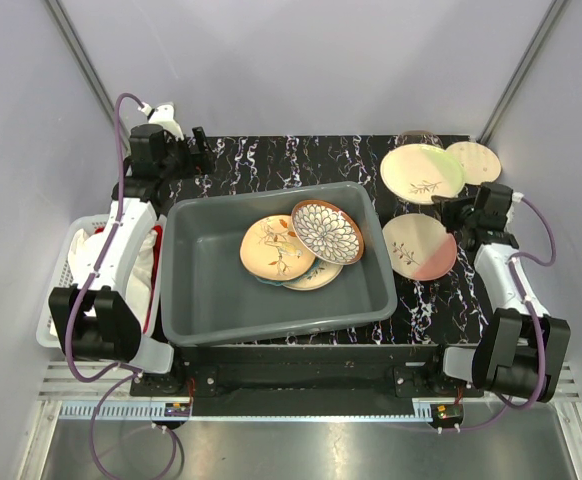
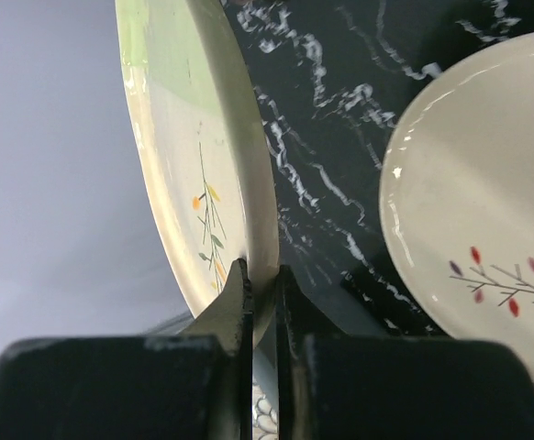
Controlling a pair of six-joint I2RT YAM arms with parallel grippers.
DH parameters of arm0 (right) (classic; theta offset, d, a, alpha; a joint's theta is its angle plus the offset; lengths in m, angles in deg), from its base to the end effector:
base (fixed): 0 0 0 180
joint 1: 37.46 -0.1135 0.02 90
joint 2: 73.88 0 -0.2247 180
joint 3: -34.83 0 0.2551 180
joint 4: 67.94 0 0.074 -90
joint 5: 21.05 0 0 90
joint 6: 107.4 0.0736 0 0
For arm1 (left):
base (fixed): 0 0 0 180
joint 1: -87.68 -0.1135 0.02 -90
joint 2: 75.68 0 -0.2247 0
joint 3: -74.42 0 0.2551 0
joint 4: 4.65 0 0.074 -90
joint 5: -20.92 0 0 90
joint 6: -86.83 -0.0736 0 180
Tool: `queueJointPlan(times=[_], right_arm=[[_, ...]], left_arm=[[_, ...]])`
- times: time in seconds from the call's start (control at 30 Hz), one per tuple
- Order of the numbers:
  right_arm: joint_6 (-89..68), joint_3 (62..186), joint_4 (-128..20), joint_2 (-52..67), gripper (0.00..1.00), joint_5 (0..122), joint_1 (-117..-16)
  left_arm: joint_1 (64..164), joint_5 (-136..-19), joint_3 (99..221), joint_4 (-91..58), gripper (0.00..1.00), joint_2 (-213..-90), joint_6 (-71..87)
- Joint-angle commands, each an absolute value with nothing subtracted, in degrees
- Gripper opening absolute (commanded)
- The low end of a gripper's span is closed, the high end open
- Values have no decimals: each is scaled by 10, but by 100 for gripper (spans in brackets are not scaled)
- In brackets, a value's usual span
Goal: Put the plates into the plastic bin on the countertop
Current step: Pick up the plate at the center of the board, then place the plate in the plastic bin.
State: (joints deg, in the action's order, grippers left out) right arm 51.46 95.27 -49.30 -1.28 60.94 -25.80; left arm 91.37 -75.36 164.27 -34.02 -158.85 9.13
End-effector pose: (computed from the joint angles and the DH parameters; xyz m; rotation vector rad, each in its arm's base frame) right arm 0.3236 -0.0563 0.1990 1.3492 1.7280 0.7304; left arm 0.3811 -0.0326 0.3095 -0.0763 1.9742 -0.2901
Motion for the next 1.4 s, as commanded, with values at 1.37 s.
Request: queueJointPlan(times=[1.37], right_arm=[[364,1013,-271,-25,0,191,-435]], left_arm=[[942,-765,1585,-294,99,-1514,99]])
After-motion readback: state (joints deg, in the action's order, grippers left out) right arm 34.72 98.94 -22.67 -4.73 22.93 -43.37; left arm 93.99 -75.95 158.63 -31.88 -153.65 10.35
